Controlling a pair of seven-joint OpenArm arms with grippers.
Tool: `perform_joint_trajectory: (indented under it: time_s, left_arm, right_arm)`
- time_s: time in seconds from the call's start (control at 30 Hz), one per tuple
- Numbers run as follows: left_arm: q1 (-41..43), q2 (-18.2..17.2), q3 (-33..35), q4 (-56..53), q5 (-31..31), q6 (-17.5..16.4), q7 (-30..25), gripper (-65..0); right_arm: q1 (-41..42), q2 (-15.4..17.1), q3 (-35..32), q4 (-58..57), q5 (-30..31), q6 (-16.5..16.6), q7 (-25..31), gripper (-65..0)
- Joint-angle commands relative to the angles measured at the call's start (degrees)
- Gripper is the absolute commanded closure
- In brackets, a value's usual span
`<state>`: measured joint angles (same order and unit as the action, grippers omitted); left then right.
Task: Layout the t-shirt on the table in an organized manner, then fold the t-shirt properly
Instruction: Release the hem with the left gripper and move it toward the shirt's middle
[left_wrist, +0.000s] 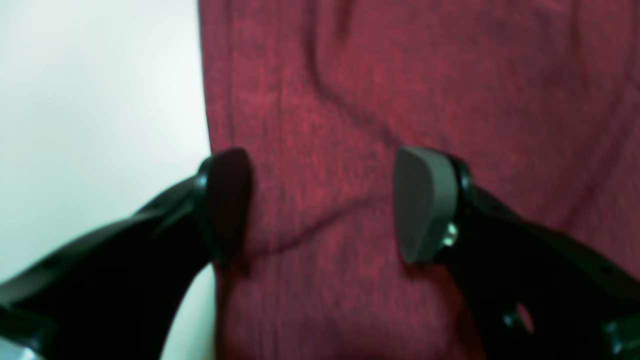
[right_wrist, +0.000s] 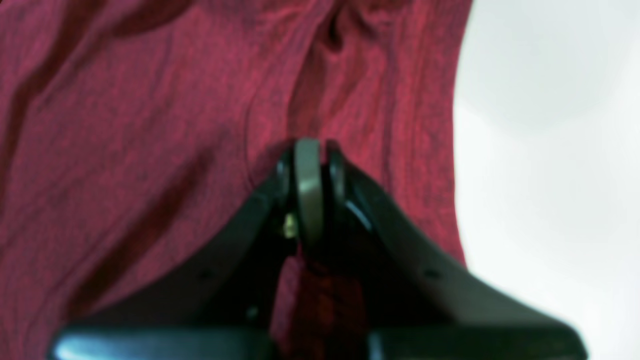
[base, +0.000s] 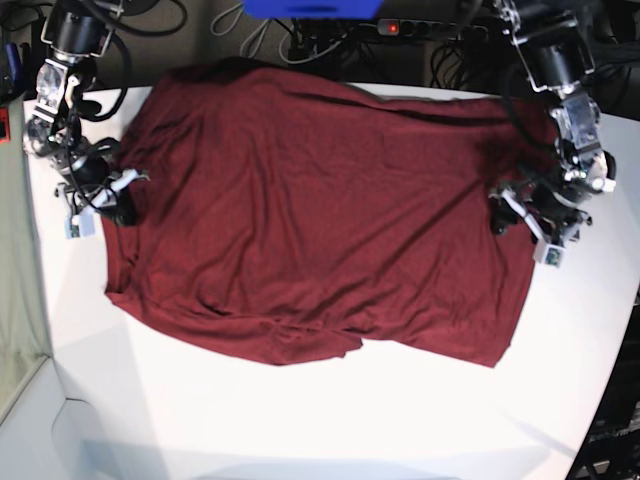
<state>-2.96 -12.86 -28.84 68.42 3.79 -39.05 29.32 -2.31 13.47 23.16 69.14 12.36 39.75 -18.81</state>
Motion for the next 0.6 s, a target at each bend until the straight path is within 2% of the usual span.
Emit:
perform_joint_trajectory:
  time_s: [0.0,0.13,0.33,0.57]
  left_arm:
    - [2.48,-0.54,0.49,0.46,5.75,-0.95,7.03,-44.0]
    - [7.31,-1.42,0.40,7.23,5.57,-0.95,7.03,-44.0]
    - [9.60,-0.81,-1.53,16.54,5.66,-0.95,7.03,-44.0]
    - [8.28,2.97,-5.49,25.16,6.10,-0.95,7.12,-44.0]
  right_arm:
    - [-0.64,0.37,0.89,0.53,-1.15,0.25,-1.46,-1.5]
    - [-1.78,-0.77,4.58,2.11,-1.33,0.25,-1.46,-1.5]
    - [-1.08,-0.86,4.58,7.12,-1.33,0.25,-1.54,-1.5]
    - [2.97,-0.86,4.58,9.05,-1.42,0.25,-2.07,-1.5]
